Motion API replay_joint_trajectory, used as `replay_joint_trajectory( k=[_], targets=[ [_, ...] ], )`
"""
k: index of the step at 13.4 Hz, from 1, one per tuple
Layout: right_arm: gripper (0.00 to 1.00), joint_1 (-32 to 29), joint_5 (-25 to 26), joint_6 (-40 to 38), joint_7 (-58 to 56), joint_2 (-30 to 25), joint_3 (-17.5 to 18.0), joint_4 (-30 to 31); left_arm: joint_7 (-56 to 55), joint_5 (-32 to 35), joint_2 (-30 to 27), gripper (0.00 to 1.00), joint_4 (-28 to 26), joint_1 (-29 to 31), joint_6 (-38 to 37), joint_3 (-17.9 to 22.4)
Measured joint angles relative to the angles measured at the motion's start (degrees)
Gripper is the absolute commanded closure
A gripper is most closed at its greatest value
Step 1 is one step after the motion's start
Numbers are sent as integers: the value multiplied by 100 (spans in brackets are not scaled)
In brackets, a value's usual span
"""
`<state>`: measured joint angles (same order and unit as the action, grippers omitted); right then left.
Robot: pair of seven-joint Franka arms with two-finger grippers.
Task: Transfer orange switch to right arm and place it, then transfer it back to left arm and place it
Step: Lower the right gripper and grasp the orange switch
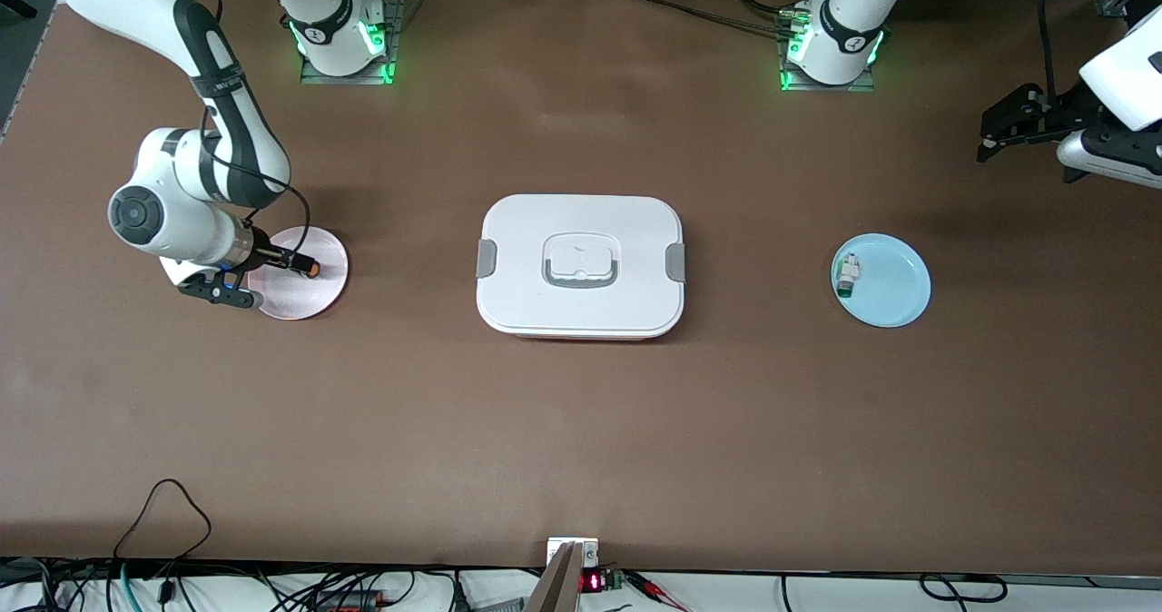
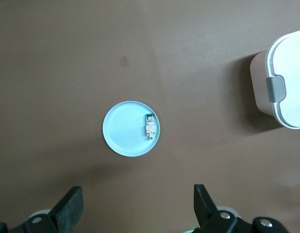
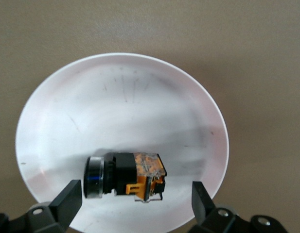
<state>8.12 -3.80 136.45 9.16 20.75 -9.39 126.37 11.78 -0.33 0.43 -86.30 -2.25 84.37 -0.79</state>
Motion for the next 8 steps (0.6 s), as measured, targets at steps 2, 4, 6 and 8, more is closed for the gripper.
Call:
replay_joint_trajectory(
  k=[2, 4, 6, 8],
  targets=[
    [0, 0, -145, 83, 1, 55, 0, 70, 0, 0, 0, 0, 0, 0, 0, 0],
    [0, 0, -217, 88, 1, 67, 0, 71, 0, 0, 0, 0, 0, 0, 0, 0],
    [0, 0, -237, 88, 1, 68, 0, 71, 0, 0, 0, 0, 0, 0, 0, 0],
    [0, 0, -249, 88, 2, 72, 0, 73, 0, 0, 0, 0, 0, 0, 0, 0]
  ],
)
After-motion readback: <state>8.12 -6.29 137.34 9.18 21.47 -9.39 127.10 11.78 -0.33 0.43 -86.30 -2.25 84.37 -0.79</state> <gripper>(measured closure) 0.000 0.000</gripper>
